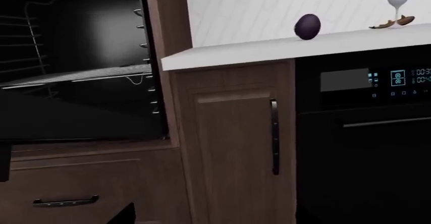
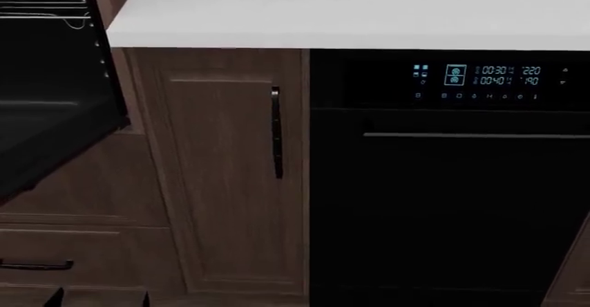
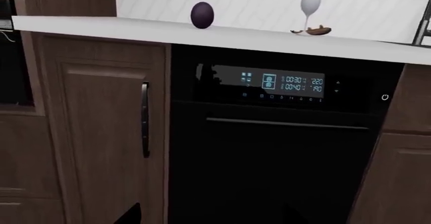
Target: Close the oven door
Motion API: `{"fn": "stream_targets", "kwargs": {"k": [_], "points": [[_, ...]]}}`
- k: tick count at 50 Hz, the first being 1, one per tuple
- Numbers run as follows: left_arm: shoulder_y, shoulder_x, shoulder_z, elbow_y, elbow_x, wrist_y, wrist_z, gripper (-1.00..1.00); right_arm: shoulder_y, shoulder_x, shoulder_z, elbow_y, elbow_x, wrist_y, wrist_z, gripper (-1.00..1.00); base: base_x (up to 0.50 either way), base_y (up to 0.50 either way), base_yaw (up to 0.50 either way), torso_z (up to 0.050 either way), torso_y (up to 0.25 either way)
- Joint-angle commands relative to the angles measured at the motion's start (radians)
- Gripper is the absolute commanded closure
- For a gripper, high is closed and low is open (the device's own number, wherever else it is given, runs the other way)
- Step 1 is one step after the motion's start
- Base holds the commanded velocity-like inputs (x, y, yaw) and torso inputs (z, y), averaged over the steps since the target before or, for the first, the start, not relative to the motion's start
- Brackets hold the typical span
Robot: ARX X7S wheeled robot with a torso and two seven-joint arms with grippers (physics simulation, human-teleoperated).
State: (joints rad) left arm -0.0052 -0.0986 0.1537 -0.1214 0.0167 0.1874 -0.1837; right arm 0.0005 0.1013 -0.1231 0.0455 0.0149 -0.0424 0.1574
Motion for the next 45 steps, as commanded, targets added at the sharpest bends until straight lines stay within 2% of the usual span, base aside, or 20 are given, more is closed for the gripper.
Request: {"fn": "stream_targets", "kwargs": {"k": [1,7,8,9,10,22,33,34,37,38,39,40,41,45], "points": [[-0.002,-0.011,0.015,-0.013,-0.01,0.017,-0.014,-1.0,-0.003,0.013,-0.014,-0.007,0.006,-0.002,0.016,-1.0,-0.22,0.0,0.0,0.0,0.0],[0.0,-0.014,0.021,-0.02,-0.013,0.046,-0.025,-1.0,-0.002,0.018,-0.021,-0.009,0.011,-0.004,0.02,-1.0,-0.07,0.0,0.0,0.0,0.0],[0.015,-0.024,0.015,0.124,-0.029,-0.083,-0.019,-1.0,-0.002,0.019,-0.023,-0.008,0.011,-0.004,0.021,-1.0,0.0,0.0,0.0,0.0,0.0],[0.004,-0.018,0.022,0.0,-0.021,0.028,-0.023,-1.0,-0.002,0.019,-0.022,-0.007,0.014,-0.005,0.023,-1.0,0.0,0.0,0.0,0.0,0.0],[0.002,-0.018,0.024,-0.012,-0.022,0.037,-0.023,-1.0,-0.001,0.019,-0.022,-0.007,0.014,-0.004,0.026,-1.0,0.0,0.0,0.0,0.0,0.0],[0.001,-0.03,0.035,-0.015,-0.028,0.042,-0.032,-1.0,0.0,0.027,-0.037,-0.002,0.016,-0.001,0.039,-1.0,0.0,0.0,0.0,-0.003,0.0],[0.003,-0.037,0.042,-0.006,-0.035,0.037,-0.044,-1.0,0.003,0.034,-0.046,0.015,0.023,-0.012,0.047,-1.0,0.0,0.0,0.0,-0.025,0.0],[0.008,-0.041,0.041,0.042,-0.036,-0.006,-0.045,-1.0,0.002,0.035,-0.047,0.013,0.023,-0.011,0.048,-1.0,0.0,0.0,0.0,-0.032,0.0],[0.001,-0.038,0.046,-0.01,-0.034,0.039,-0.049,-1.0,0.002,0.037,-0.051,0.01,0.02,-0.009,0.052,-1.0,0.0,0.0,0.0,-0.032,0.0],[0.003,-0.039,0.047,-0.003,-0.035,0.034,-0.05,-1.0,0.002,0.038,-0.052,0.009,0.021,-0.009,0.053,-1.0,0.0,0.0,0.0,-0.032,0.0],[0.015,-0.05,0.042,0.119,-0.045,-0.073,-0.048,-1.0,0.002,0.038,-0.052,0.008,0.022,-0.009,0.054,-1.0,0.0,0.0,0.0,-0.032,0.0],[0.007,-0.044,0.047,0.023,-0.039,0.014,-0.049,-1.0,0.003,0.039,-0.052,0.009,0.023,-0.008,0.055,-1.0,0.0,0.0,0.0,-0.032,0.0],[0.002,-0.042,0.048,-0.001,-0.038,0.033,-0.051,-1.0,0.003,0.04,-0.053,0.009,0.025,-0.008,0.054,-1.0,0.0,0.0,0.0,-0.032,0.0],[0.005,-0.045,0.053,0.009,-0.037,0.026,-0.055,-1.0,0.003,0.043,-0.058,0.004,0.026,-0.002,0.056,-1.0,0.0,0.0,0.0,-0.033,0.0]]}}
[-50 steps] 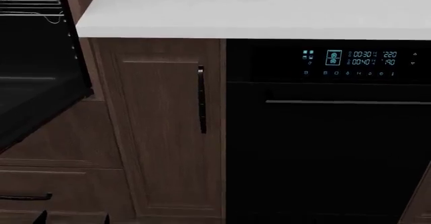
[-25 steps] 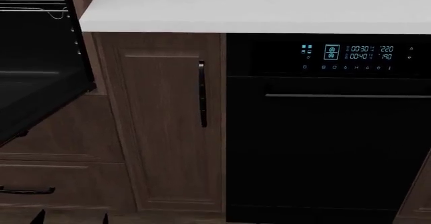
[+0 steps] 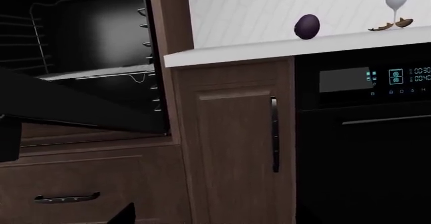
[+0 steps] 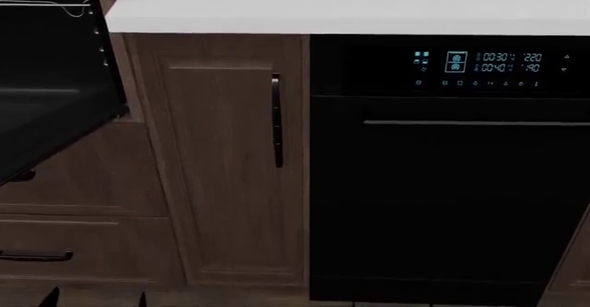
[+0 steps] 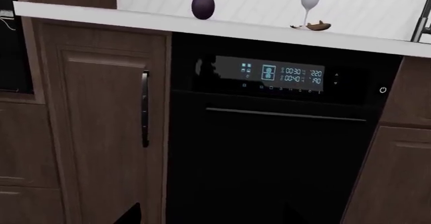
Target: Close the oven door
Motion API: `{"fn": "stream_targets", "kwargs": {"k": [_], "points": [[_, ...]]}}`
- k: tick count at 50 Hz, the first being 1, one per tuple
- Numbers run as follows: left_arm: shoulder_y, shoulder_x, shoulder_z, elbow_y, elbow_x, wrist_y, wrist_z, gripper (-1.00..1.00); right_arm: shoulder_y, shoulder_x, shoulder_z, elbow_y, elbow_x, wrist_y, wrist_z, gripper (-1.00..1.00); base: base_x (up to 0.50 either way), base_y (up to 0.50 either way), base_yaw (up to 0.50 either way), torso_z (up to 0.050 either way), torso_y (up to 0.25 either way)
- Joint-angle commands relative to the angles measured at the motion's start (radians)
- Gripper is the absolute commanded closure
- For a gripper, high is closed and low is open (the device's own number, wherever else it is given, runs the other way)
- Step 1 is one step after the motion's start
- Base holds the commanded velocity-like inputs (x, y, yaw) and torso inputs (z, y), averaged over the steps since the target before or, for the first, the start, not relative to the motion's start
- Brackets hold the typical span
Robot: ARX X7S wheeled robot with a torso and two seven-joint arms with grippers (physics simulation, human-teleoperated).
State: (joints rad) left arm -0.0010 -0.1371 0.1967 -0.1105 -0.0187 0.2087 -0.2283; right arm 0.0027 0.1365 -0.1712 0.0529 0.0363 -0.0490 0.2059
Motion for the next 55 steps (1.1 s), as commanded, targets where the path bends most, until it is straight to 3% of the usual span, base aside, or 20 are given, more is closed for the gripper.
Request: {"fn": "stream_targets", "kwargs": {"k": [1,49,51,52,53,54,55], "points": [[-0.002,-0.006,0.01,-0.007,-0.004,0.007,-0.01,-1.0,0.0,0.008,-0.011,-0.006,0.005,0.006,0.009,-1.0,0.0,0.0,0.0,-0.033,0.0],[-0.014,-0.03,0.048,-0.025,-0.015,0.011,-0.04,-1.0,0.016,0.034,-0.042,0.017,0.031,0.002,0.031,-1.0,0.0,0.0,0.0,-0.032,0.0],[-0.015,-0.033,0.046,-0.018,-0.019,0.004,-0.041,-1.0,0.014,0.034,-0.043,0.014,0.032,0.001,0.033,-1.0,0.0,0.0,0.0,-0.032,0.0],[-0.003,-0.045,0.04,0.09,-0.027,-0.085,-0.043,-1.0,0.016,0.034,-0.044,0.02,0.033,-0.002,0.034,-1.0,0.0,0.0,0.0,-0.032,0.0],[-0.007,-0.04,0.046,0.032,-0.021,-0.033,-0.043,-1.0,0.017,0.033,-0.044,0.024,0.035,-0.004,0.034,-1.0,0.0,0.0,0.0,-0.032,0.0],[-0.002,-0.048,0.042,0.109,-0.027,-0.101,-0.045,-1.0,0.015,0.033,-0.044,0.023,0.035,-0.005,0.036,-1.0,0.0,0.0,0.0,-0.032,0.0],[-0.01,-0.038,0.049,0.006,-0.019,-0.01,-0.046,-1.0,0.013,0.033,-0.044,0.021,0.036,-0.005,0.037,-1.0,0.0,0.0,0.0,-0.032,0.0]]}}
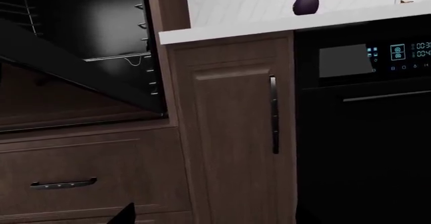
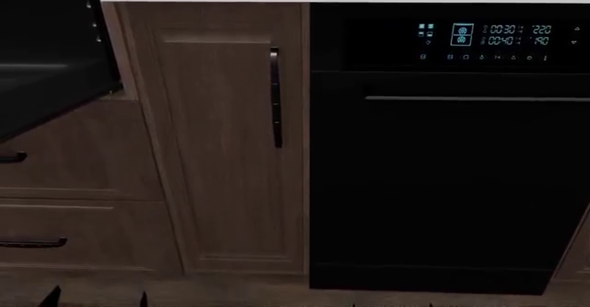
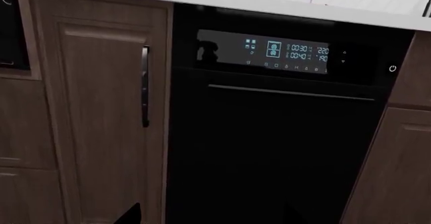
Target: Close the oven door
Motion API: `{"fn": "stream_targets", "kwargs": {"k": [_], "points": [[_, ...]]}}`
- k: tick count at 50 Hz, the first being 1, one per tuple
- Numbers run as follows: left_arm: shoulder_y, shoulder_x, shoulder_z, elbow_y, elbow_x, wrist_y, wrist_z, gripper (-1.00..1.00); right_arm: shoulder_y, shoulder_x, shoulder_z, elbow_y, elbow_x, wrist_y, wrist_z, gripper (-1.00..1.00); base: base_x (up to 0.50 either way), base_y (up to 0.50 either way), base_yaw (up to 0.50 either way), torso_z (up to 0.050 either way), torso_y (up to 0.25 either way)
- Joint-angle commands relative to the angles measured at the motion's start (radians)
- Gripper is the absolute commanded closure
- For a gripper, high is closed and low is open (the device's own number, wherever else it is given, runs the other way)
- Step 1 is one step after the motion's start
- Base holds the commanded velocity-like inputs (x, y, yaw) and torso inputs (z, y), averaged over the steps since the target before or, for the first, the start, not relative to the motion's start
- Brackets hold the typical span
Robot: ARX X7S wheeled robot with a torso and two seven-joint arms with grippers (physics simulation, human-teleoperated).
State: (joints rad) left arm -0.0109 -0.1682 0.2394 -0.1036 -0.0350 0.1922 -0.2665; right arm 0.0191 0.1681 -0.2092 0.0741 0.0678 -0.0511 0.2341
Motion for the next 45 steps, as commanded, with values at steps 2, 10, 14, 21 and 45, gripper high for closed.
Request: {"fn": "stream_targets", "kwargs": {"k": [2,10,14,21,45], "points": [[0.0,-0.01,0.008,0.011,-0.001,-0.006,-0.008,-1.0,-0.009,0.003,-0.006,-0.007,0.005,-0.002,0.013,-1.0,0.0,0.0,0.0,-0.033,0.0],[0.012,-0.027,0.006,0.145,-0.011,-0.121,-0.013,-1.0,-0.017,0.006,-0.004,-0.008,0.019,-0.006,0.017,-1.0,0.0,0.0,0.0,-0.033,0.0],[0.025,-0.032,0.015,0.166,-0.023,-0.133,-0.002,-1.0,-0.023,0.01,-0.007,-0.03,0.017,0.006,0.024,-1.0,0.0,0.0,0.0,-0.033,0.0],[0.026,-0.037,0.017,0.172,-0.038,-0.143,0.001,-1.0,-0.027,0.014,-0.009,-0.029,0.02,0.004,0.029,-1.0,0.0,0.0,0.0,-0.033,0.0],[0.023,-0.048,0.037,0.177,-0.046,-0.154,-0.005,-1.0,-0.021,0.029,-0.008,-0.014,0.048,0.005,0.032,-1.0,0.0,0.0,0.0,-0.035,0.0]]}}
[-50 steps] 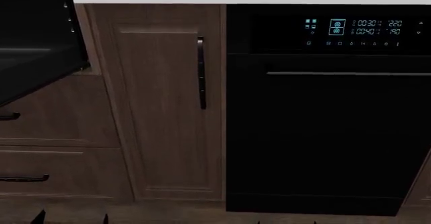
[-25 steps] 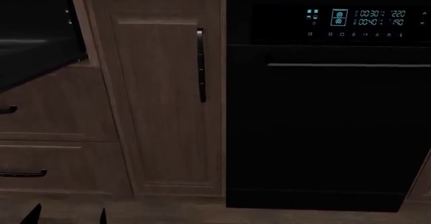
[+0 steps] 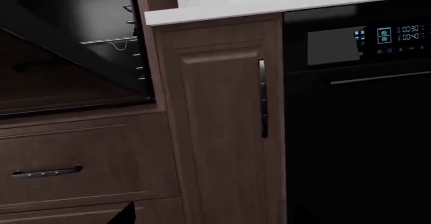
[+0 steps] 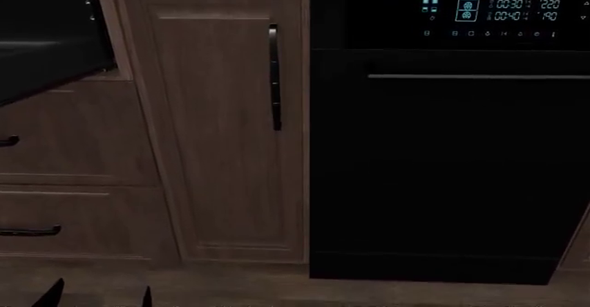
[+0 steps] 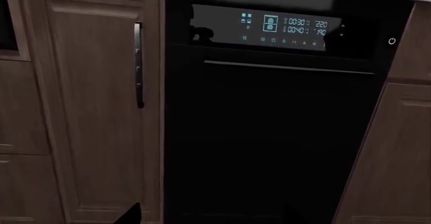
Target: Close the oven door
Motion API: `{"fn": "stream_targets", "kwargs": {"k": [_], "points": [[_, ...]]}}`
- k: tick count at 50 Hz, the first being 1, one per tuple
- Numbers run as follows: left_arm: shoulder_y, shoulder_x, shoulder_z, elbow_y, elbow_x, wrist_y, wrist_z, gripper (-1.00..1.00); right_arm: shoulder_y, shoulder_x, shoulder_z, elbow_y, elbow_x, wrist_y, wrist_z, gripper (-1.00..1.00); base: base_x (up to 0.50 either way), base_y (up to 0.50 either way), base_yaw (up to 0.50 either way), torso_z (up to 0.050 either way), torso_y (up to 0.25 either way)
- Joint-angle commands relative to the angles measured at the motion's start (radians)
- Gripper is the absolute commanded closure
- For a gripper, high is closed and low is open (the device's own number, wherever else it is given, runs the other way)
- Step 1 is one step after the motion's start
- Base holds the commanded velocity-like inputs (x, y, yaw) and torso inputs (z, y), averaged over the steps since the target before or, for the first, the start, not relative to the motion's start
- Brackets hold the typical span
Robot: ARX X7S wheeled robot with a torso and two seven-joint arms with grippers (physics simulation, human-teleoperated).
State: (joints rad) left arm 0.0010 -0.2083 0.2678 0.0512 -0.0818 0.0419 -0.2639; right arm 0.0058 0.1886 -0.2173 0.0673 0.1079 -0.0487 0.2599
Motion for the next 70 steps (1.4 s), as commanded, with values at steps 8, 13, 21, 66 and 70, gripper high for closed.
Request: {"fn": "stream_targets", "kwargs": {"k": [8,13,21,66,70], "points": [[0.003,-0.01,0.005,0.026,-0.007,-0.009,-0.016,-1.0,-0.005,0.011,-0.002,-0.004,0.013,0.001,0.009,-1.0,0.0,0.0,0.0,-0.039,0.0],[-0.008,0.004,0.015,-0.101,0.004,0.097,-0.013,-1.0,-0.014,0.012,-0.001,-0.014,0.013,-0.006,0.018,-1.0,0.0,0.0,0.0,-0.038,0.0],[-0.049,0.021,0.024,-0.238,0.012,0.175,-0.013,-1.0,0.007,0.011,-0.001,0.039,0.029,-0.028,0.007,-1.0,0.0,0.0,0.0,-0.038,0.0],[-0.163,-0.072,0.068,-0.225,-0.212,-0.652,0.171,-1.0,0.094,0.069,0.088,0.086,0.552,0.623,-0.129,-1.0,0.0,0.0,0.0,-0.01,0.0],[-0.168,-0.069,0.064,-0.224,-0.227,-0.668,0.178,-1.0,0.091,0.074,0.091,0.092,0.54,0.594,-0.134,-1.0,0.0,0.0,0.0,0.0,0.0]]}}
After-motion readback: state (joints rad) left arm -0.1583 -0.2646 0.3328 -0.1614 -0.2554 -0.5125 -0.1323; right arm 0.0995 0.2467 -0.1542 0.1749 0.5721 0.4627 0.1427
